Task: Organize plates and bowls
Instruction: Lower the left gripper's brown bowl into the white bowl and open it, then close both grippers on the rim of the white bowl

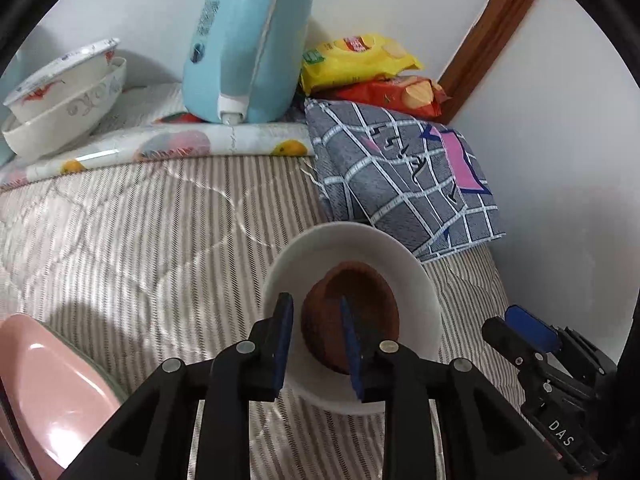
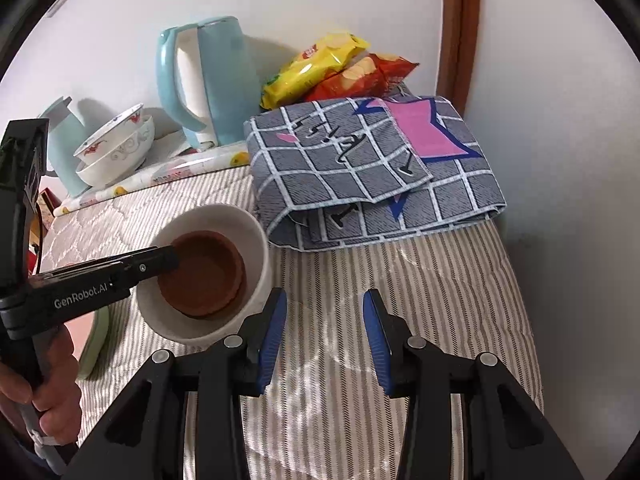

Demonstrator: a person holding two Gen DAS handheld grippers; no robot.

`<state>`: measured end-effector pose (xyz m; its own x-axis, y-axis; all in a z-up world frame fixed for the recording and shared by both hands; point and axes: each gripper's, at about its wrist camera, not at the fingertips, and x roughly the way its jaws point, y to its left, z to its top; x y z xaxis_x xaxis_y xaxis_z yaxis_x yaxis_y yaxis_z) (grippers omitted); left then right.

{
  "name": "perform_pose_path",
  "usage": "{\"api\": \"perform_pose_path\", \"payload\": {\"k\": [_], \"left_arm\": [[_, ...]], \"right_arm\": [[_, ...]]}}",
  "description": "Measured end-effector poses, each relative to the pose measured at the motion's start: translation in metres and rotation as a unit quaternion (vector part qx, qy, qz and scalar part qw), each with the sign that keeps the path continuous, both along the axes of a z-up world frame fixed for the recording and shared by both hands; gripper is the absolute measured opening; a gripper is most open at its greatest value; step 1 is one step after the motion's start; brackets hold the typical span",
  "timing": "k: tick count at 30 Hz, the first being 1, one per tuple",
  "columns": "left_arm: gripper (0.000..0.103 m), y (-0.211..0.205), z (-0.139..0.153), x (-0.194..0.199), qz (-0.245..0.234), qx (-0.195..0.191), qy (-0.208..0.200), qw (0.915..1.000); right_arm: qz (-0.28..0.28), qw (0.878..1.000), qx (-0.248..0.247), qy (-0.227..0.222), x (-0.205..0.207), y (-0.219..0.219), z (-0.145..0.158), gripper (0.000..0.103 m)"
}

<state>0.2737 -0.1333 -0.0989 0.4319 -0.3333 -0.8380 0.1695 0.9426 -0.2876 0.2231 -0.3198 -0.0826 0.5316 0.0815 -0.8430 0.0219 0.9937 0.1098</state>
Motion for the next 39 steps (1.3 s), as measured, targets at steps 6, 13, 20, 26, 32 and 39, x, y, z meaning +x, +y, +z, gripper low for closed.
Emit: {"api": "perform_pose_path", "payload": {"k": [6,13,20,26,32,39], "left_arm": [[0.023,0.014,0.013,-0.001,0.011,0.007,-0.016,0.9998],[0.023,0.024,0.004,0.003,0.023,0.022,0.003,0.9995],[0.023,0.025,-0.009,0.006,0.016,0.017,0.021,0.9995],[0.023,0.023,-0.016,0.010,0.015,0.026,0.025,0.9992],[0.024,0.017,-0.023,0.015,0.005,0.034,0.032,0.9989],[0.024,0.010,-0.033,0.020,-0.012,0.040,0.051,0.9978]], "right_arm": [[0.009,1.000,0.024,-0.009,0.006,0.007,0.006,0.040],[0.020,0.999,0.041,0.010,0.020,0.019,-0.003,0.037],[0.027,0.999,0.025,0.035,0.032,0.027,-0.021,0.024],[0.036,0.998,0.000,0.053,0.040,0.039,-0.034,0.021],[0.041,0.997,-0.008,0.068,0.048,0.045,-0.042,0.021],[0.038,0.996,-0.001,0.082,0.056,0.045,-0.050,0.021]]}}
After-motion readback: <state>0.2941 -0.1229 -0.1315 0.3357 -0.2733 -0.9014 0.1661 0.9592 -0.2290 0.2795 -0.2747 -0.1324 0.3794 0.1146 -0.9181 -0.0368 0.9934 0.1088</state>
